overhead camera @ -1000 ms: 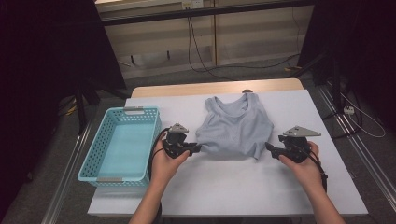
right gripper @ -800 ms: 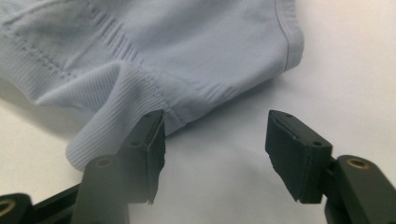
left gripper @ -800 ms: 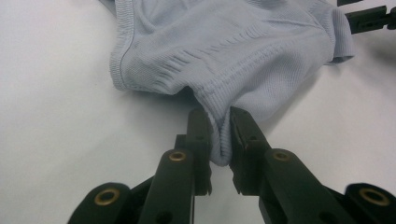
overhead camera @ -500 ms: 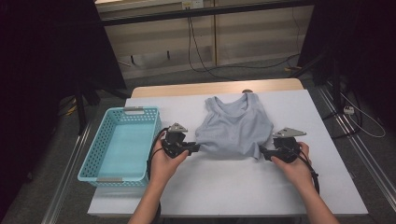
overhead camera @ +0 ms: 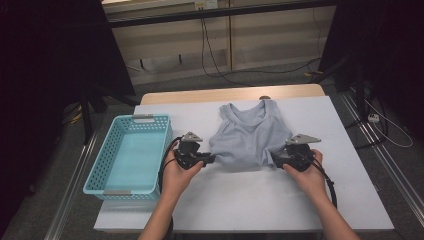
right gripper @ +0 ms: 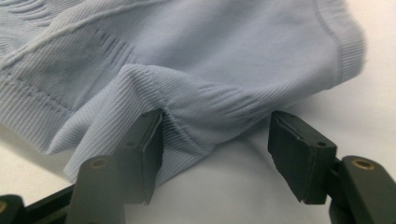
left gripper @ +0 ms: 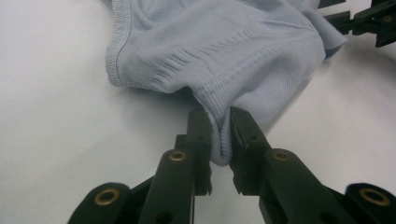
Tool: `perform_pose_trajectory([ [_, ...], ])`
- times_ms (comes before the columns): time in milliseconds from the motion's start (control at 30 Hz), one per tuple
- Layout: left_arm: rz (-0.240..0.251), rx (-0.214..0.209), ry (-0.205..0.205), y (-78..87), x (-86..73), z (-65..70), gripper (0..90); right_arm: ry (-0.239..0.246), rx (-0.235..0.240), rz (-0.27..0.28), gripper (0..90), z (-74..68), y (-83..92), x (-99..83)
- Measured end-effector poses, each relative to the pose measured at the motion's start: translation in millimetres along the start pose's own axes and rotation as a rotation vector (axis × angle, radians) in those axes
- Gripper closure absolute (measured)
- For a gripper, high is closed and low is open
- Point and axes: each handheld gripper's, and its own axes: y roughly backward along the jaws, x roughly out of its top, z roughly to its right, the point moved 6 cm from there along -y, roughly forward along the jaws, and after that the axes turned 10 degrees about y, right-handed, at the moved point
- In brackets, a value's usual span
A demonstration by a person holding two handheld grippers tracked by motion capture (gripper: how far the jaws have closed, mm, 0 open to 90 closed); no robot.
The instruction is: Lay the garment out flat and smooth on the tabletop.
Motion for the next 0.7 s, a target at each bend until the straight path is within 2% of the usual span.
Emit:
perform_pose_trajectory([
  [100,-0.009,-0.009,-0.001,-0.9,0.0,0.0,79.5,0.014,-0.007,0.002,36.6,-1.1,-4.2,0.6],
  [200,-0.006,-0.009,0.003,-2.2,-1.6,-2.1,79.5,0.006,0.001,-0.007,36.8,-1.2,-8.8,1.7],
  [233,-0.009,-0.011,0.005,-2.3,-2.8,-3.1,79.5,0.001,0.006,-0.009,39.1,-1.4,-10.2,2.7],
  [267,-0.008,-0.013,0.007,-2.6,-3.3,-3.7,79.5,-0.007,0.037,-0.006,48.7,-3.5,-12.2,4.6],
  [300,-0.010,-0.013,0.014,-2.6,-4.1,-4.5,79.5,-0.017,0.058,-0.006,53.8,-5.3,-12.8,5.7],
  [467,-0.004,-0.026,0.021,0.2,-5.8,-5.7,79.5,-0.009,0.092,0.005,73.7,-10.2,-12.6,8.7],
  [700,0.031,-0.018,0.030,11.2,-4.3,-11.9,79.6,-0.061,0.128,0.045,78.3,-4.0,1.1,13.1],
])
